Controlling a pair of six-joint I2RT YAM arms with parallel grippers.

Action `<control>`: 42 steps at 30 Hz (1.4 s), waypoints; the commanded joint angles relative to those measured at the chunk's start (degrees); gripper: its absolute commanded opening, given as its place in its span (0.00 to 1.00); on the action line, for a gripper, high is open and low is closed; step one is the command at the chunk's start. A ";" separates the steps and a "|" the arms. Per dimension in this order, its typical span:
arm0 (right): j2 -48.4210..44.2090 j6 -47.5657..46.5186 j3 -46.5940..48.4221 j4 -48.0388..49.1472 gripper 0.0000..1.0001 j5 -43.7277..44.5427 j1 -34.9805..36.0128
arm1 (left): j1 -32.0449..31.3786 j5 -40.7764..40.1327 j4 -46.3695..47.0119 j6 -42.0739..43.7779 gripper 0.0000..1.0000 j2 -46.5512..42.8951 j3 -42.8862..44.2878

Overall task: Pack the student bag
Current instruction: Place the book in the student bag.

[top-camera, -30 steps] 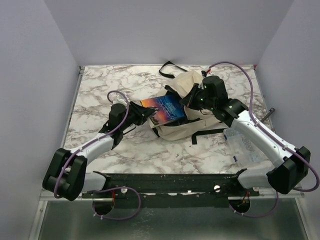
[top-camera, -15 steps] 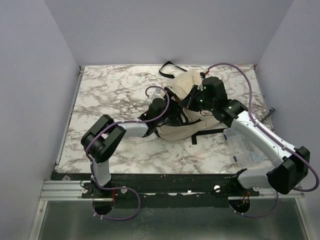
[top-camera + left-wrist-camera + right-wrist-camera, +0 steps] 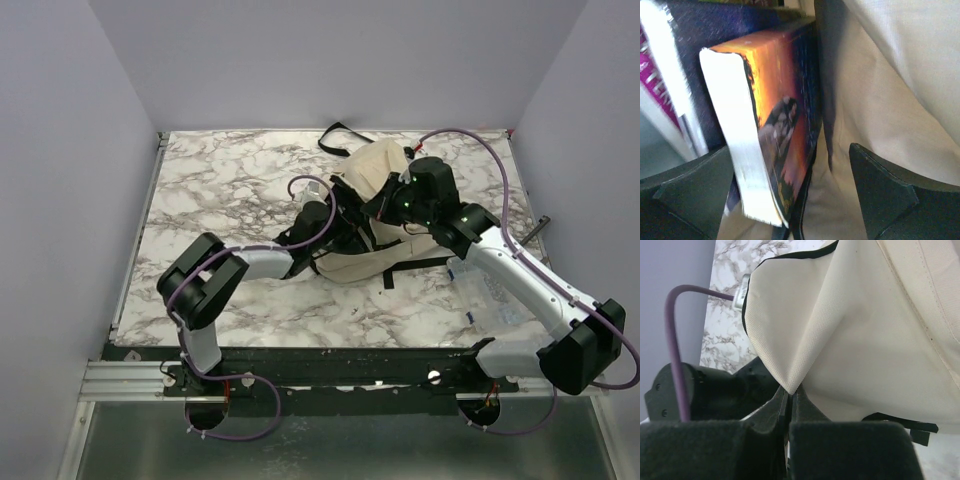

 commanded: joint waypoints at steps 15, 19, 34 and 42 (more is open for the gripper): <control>7.61 -14.64 5.92 -13.92 0.64 -6.14 0.01 | 4.51 17.94 -15.38 27.44 0.94 -37.31 -22.24; 2.15 -12.87 -0.32 -7.57 0.99 -2.17 -0.99 | 4.53 21.87 -15.46 29.67 0.98 -40.31 -23.05; -6.59 -8.20 -23.14 8.04 0.51 -10.53 -10.84 | 4.65 36.82 -19.85 33.66 0.88 -46.05 -22.96; -4.26 -9.37 -24.81 10.40 0.40 -10.98 -10.86 | 4.65 40.56 -20.20 34.09 0.89 -52.50 -25.01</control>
